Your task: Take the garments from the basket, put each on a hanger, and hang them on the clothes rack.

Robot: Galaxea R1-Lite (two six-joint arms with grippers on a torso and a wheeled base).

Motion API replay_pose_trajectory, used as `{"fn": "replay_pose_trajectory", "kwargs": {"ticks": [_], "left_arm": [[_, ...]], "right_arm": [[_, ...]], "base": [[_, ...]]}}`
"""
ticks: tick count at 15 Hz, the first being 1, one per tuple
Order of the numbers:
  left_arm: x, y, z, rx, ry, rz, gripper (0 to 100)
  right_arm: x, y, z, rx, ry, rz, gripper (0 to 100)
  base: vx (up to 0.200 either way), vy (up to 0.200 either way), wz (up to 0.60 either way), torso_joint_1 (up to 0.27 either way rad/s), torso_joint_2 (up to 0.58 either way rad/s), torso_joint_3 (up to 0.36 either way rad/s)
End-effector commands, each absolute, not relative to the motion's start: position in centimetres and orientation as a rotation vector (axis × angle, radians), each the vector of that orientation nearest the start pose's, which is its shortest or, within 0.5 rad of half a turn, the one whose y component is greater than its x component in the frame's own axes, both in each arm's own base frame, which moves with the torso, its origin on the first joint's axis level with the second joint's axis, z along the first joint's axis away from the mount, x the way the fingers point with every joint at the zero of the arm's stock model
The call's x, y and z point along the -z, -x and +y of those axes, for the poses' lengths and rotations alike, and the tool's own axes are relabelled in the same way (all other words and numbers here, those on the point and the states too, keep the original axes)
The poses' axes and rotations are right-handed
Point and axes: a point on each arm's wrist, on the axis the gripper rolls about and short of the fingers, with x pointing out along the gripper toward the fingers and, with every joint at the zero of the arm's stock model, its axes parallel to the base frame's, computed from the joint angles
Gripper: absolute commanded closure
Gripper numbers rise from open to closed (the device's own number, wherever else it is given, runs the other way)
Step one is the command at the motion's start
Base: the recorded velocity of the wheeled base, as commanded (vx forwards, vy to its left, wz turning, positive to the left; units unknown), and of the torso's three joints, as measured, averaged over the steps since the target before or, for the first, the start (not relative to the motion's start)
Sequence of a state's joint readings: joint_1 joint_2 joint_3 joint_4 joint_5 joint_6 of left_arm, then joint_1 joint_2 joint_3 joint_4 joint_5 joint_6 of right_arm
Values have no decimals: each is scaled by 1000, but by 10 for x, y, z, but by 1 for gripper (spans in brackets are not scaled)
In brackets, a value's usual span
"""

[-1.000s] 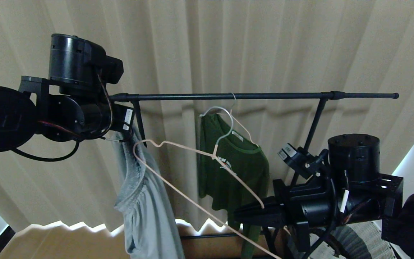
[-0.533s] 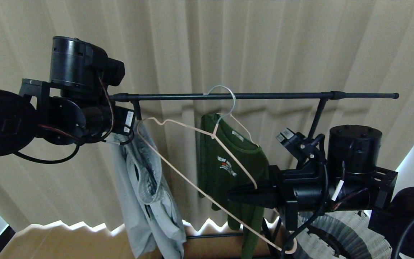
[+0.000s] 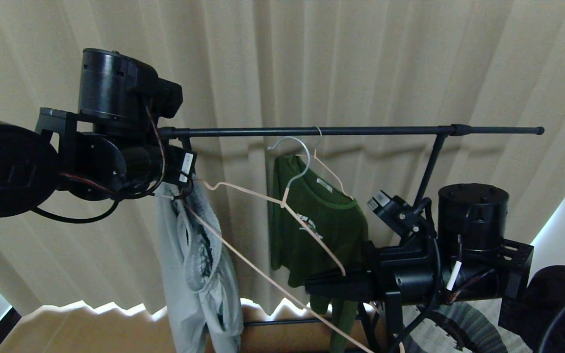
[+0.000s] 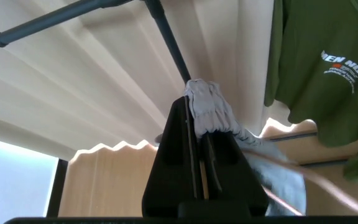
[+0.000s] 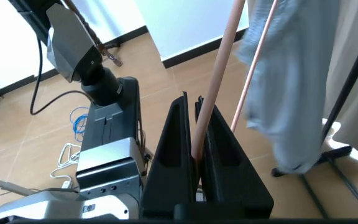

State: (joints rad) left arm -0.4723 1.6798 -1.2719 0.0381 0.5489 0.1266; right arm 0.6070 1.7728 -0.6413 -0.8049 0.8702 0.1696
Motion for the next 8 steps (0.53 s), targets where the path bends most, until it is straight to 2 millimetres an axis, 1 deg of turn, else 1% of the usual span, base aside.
{"fn": "replay_pose_trajectory", "kwargs": {"ticks": [1,4,8], "left_arm": [[-253,-284,-132,-49,-346,401,100],[-254,-283,-132,-50,-349,401,100],[-254,-282,-133,-47,-350,400,100]], "right_arm": [[-138,-232,183,-1433,-182,473,100],[-136,-243,187,-1426,-182,421,100],[-128,-253,193,-1418,-206,441,100]], "base": [[0,0,0,0,0,0],[0,0,0,0,0,0],[0,0,0,0,0,0]]}}
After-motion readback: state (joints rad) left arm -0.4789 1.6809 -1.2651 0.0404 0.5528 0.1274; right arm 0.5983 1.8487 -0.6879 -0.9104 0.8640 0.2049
